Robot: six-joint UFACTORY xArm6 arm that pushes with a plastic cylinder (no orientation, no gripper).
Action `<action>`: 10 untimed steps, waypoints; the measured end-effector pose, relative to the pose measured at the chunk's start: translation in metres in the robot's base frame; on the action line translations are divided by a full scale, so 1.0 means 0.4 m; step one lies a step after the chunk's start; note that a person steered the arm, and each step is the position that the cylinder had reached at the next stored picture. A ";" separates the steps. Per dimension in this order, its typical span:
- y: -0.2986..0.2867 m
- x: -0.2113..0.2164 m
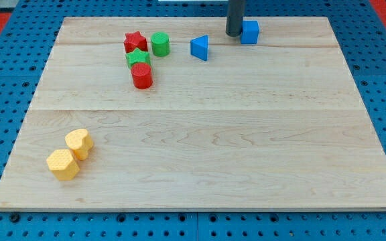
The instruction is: Push the blue triangle at the bottom of the blue cube
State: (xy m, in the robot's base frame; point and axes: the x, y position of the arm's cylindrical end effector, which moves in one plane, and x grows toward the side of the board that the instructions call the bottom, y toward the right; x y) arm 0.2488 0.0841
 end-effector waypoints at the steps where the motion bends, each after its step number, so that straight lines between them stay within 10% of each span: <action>1: 0.028 0.051; 4: 0.167 0.073; 5: -0.014 0.206; 7: -0.288 0.089; 10: -0.135 0.173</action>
State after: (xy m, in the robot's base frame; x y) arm 0.3179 0.0302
